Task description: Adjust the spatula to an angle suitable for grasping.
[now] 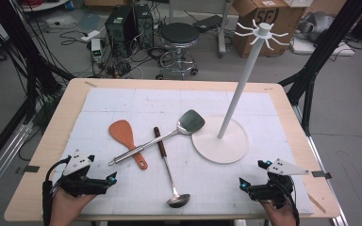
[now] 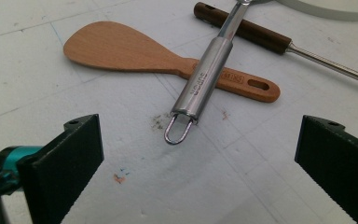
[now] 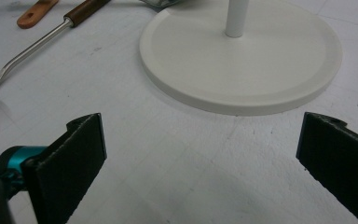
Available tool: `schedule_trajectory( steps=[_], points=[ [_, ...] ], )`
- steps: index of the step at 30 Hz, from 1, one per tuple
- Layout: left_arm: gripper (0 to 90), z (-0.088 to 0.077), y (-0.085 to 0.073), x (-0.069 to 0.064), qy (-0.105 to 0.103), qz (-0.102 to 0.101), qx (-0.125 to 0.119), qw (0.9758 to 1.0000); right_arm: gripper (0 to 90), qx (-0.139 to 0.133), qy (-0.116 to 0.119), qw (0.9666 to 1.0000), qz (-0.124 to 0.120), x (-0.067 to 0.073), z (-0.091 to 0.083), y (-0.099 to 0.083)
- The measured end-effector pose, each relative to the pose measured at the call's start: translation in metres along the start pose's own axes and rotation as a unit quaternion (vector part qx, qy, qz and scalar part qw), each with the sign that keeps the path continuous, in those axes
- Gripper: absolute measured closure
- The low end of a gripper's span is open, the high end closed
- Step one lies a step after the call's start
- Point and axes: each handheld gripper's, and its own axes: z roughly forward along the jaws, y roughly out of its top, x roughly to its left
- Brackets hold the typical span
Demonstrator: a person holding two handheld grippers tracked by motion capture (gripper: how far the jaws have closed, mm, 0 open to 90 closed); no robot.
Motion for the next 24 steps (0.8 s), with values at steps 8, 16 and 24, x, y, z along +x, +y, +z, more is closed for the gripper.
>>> schedule_trajectory(
  steps=[8, 16, 24],
  points=[
    [1.6, 0.0002, 0.0008, -0.0009, -0.001, 0.001, -0.001, 1.0, 0.4, -0.004, 0.003, 1.0, -0.001, -0.0019, -0.0005, 0.0006],
    [1.6, 0.0001, -0.0002, -0.0017, -0.005, 0.002, -0.001, 1.0, 0.4, -0.004, 0.003, 1.0, -0.001, -0.0018, 0.0008, 0.001],
    [1.6, -0.002, -0.0015, -0.0015, -0.01, 0.002, -0.003, 0.9999, 0.4, -0.006, 0.002, 1.0, -0.002, 0.0015, -0.0009, 0.0026]
  ],
)
